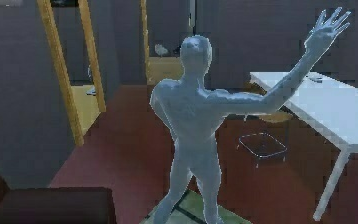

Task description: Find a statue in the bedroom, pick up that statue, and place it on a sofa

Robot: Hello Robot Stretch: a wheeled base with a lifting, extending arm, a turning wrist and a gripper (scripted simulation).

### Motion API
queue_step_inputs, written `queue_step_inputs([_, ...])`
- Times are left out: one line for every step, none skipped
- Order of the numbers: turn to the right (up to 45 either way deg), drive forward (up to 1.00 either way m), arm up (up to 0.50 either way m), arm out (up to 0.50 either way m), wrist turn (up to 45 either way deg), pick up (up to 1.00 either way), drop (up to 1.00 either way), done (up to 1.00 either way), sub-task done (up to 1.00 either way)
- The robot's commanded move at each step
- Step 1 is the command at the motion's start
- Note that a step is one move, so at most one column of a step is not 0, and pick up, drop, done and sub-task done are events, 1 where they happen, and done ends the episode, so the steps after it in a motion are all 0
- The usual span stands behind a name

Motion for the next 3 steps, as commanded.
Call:
queue_step_inputs([18.0,0.00,0.00,0.00,0.0,0.00,0.00,0.00,0.00])
queue_step_inputs([-27.0,0.00,0.00,0.00,0.0,0.00,0.00,0.00,0.00])
queue_step_inputs([0.0,0.90,0.00,0.00,0.0,0.00,0.00,0.00,0.00])
